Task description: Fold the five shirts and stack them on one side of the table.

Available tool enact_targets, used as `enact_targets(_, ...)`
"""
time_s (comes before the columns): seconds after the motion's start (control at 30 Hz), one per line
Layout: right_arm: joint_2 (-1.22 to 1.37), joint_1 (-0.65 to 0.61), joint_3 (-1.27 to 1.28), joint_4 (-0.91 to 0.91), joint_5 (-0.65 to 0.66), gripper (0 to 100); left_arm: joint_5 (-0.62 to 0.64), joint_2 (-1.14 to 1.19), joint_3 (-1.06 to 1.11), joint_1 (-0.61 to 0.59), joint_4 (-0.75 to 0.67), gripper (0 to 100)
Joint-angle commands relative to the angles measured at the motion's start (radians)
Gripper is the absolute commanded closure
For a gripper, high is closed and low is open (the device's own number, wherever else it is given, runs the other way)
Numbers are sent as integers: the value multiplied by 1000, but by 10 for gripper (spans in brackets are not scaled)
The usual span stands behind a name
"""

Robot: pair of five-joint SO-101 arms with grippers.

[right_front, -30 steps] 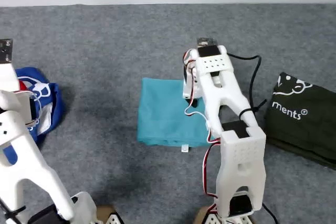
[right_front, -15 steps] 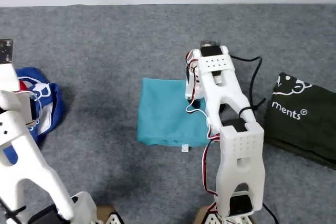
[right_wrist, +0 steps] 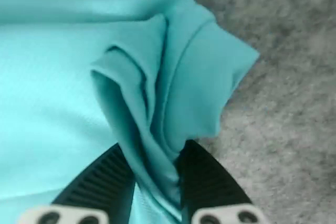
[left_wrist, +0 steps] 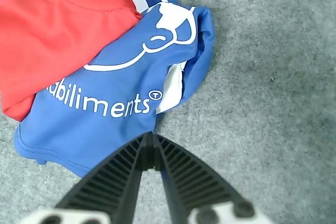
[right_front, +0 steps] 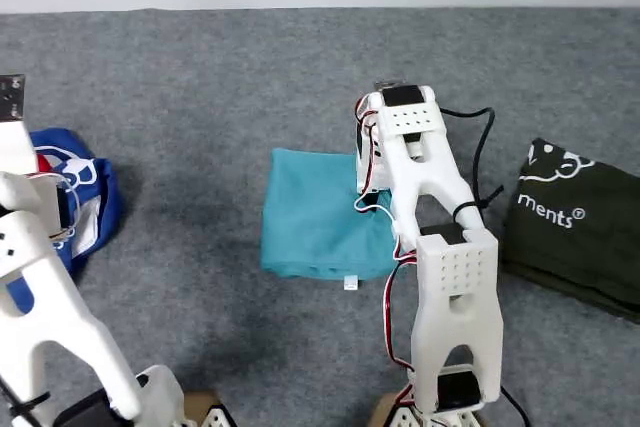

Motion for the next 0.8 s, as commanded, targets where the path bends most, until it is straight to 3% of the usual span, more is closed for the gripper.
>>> enact_targets(0.0, -15, 31, -92, 24, 29, 990, 6, -29, -7, 6, -20, 995)
enact_targets(0.23, 35, 51, -304, -97, 439, 989, 6, -35, -7, 6, -14, 995)
enact_targets(0.4, 133, 47, -453, -280, 847, 989, 6, -37, -7, 6, -12, 995)
enact_targets(0.5, 216, 28, -529, -352, 1020, 989, 6, -35, -7, 6, -12, 995)
enact_targets(0.67, 331, 5, -661, -352, 1074, 986, 6, -34, -7, 6, -12, 995)
enact_targets(0.77, 340, 4, -767, -278, 1013, 959, -8, -35, -7, 6, -12, 995)
